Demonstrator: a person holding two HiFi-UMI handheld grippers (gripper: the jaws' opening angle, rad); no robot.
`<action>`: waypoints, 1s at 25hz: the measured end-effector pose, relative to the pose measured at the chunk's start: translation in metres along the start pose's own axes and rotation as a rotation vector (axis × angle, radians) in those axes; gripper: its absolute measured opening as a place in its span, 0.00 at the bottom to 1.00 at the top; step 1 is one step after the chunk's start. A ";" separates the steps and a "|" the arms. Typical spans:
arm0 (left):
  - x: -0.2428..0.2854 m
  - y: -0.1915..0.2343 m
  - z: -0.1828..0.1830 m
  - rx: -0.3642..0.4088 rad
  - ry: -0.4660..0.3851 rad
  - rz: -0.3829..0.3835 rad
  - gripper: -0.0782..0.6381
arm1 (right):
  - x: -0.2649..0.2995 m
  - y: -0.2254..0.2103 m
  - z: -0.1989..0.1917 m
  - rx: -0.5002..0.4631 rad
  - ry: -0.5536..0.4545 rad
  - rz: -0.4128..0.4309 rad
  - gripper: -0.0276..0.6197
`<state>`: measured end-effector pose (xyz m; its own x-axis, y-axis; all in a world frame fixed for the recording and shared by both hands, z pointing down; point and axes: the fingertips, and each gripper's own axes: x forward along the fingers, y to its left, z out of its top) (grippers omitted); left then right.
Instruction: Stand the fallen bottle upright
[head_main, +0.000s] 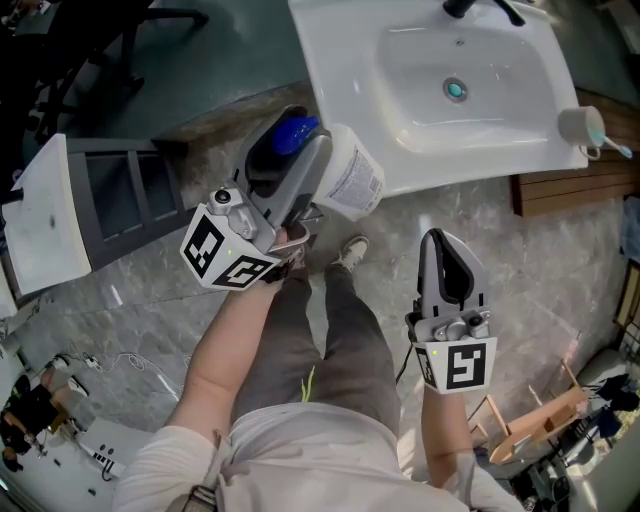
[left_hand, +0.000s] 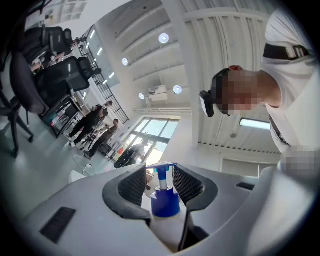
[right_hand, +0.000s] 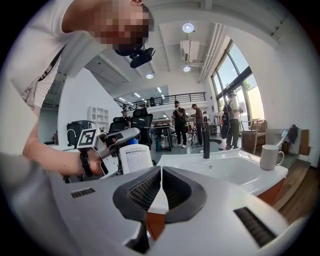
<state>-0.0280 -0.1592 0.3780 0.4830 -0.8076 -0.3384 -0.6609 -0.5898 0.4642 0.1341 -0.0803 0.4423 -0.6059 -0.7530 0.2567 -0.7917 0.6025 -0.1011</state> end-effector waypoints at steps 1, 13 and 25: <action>0.004 -0.003 0.001 0.029 0.007 -0.008 0.34 | 0.000 -0.002 0.000 0.002 0.000 -0.004 0.10; 0.050 -0.033 -0.018 0.302 0.126 -0.083 0.34 | 0.000 -0.031 -0.001 0.023 -0.007 -0.029 0.10; 0.058 -0.033 -0.038 0.440 0.235 -0.096 0.32 | 0.013 -0.041 -0.005 0.036 -0.013 -0.034 0.10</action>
<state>0.0439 -0.1859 0.3744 0.6360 -0.7578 -0.1456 -0.7623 -0.6463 0.0339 0.1591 -0.1136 0.4546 -0.5793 -0.7763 0.2485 -0.8140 0.5668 -0.1272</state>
